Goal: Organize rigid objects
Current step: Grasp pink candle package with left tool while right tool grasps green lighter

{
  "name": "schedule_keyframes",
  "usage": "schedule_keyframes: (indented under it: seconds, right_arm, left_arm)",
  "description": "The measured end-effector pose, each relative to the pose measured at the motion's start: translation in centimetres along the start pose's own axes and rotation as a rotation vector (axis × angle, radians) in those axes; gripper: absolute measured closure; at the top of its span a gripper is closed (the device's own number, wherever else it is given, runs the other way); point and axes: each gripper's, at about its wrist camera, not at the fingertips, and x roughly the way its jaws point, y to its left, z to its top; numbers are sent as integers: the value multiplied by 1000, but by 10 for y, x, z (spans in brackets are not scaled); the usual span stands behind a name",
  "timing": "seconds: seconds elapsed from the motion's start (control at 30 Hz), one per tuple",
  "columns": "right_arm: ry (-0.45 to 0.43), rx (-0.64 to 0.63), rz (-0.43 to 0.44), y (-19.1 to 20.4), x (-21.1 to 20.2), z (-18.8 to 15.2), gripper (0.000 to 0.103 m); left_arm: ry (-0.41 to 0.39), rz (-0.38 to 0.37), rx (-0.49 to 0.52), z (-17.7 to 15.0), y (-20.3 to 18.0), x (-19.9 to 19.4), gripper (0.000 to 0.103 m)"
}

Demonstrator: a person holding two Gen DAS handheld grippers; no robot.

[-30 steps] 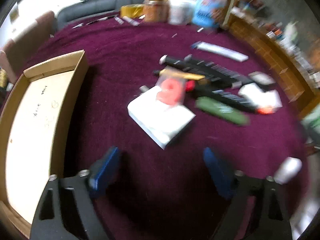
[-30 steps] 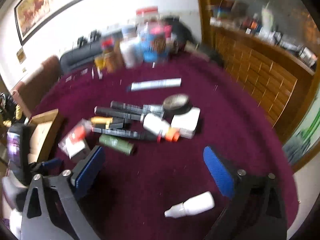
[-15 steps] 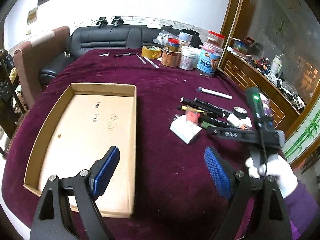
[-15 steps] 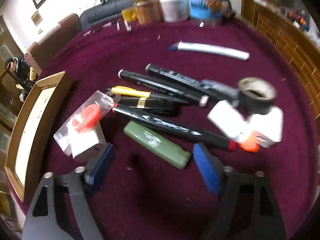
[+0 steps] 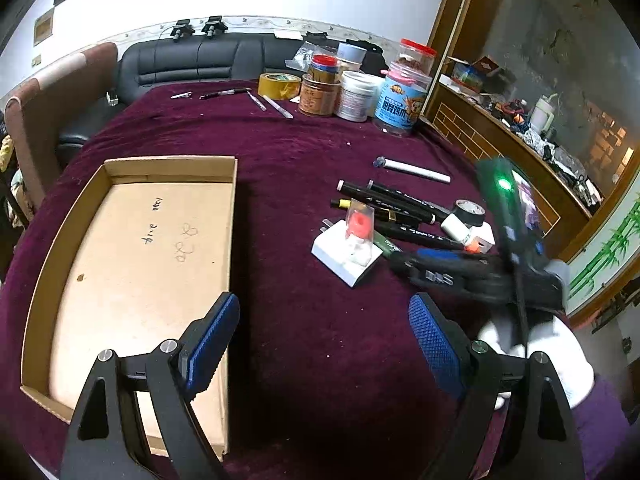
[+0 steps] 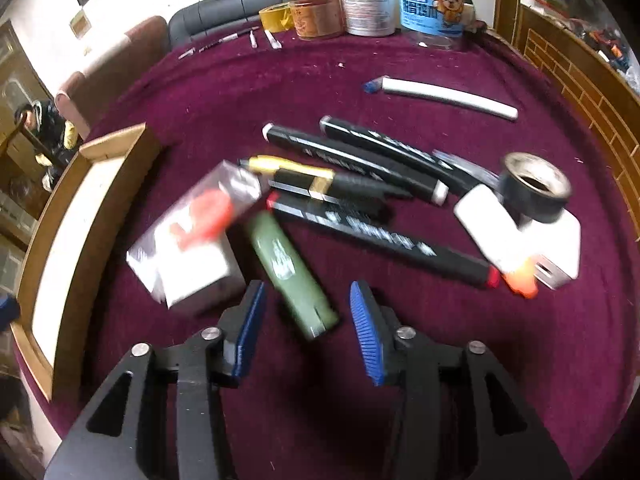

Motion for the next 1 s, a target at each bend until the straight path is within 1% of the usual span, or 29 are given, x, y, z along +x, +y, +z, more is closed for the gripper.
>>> schedule_keyframes:
  seconds: [0.1, 0.13, 0.17, 0.2, 0.33, 0.47, 0.53, 0.57, 0.63, 0.7, 0.73, 0.77, 0.8, 0.83, 0.87, 0.93, 1.0]
  right_arm:
    - [-21, -46, -25, 9, 9, 9, 61]
    - [-27, -65, -34, 12, 9, 8, 71]
    - [-29, -69, -20, 12, 7, 6, 77]
    - [-26, -59, -15, 11, 5, 5, 79]
    - [-39, 18, -49, -12, -14, -19, 82]
    - [-39, 82, 3, -32, -29, -41, 83]
    - [-45, 94, 19, -36, -33, -46, 83]
    - [-46, 93, 21, -36, -33, -47, 83]
    - [-45, 91, 21, -37, -33, -47, 83]
    - [-47, 92, 19, -36, -32, -46, 83]
    - [-48, 92, 19, -35, -32, -46, 83]
    - [-47, 93, 19, -35, -32, -46, 83]
    - [-47, 95, 20, -35, -31, -46, 83]
    - [-48, 99, 22, -36, -32, -47, 83]
    - [-48, 101, 24, -37, -32, -47, 82]
    - [-48, 97, 20, -36, -33, -48, 83]
    - [-44, 92, 11, -35, -33, -47, 82]
  left_arm:
    - [10, 22, 20, 0, -3, 2, 20]
    - [11, 27, 23, 1, -3, 3, 20]
    - [13, 32, 26, 2, -3, 3, 20]
    - [14, 33, 29, 3, -4, 4, 20]
    - [32, 5, 67, 12, -14, 14, 21]
    - [5, 11, 164, 31, -42, 33, 21]
    - [4, 21, 199, 42, -54, 50, 21]
    - [19, 24, 211, 48, -58, 62, 22]
    - [76, 23, 233, 56, -64, 88, 22]
    - [112, 30, 248, 60, -66, 107, 22]
    - [127, 38, 257, 60, -67, 116, 25]
    - [142, 45, 264, 60, -67, 123, 33]
    - [164, 41, 263, 59, -64, 130, 63]
    - [184, 44, 260, 58, -63, 134, 80]
    - [154, 59, 270, 58, -62, 132, 80]
    - [168, 11, 236, 57, -55, 129, 80]
    - [144, 16, 220, 54, -50, 121, 80]
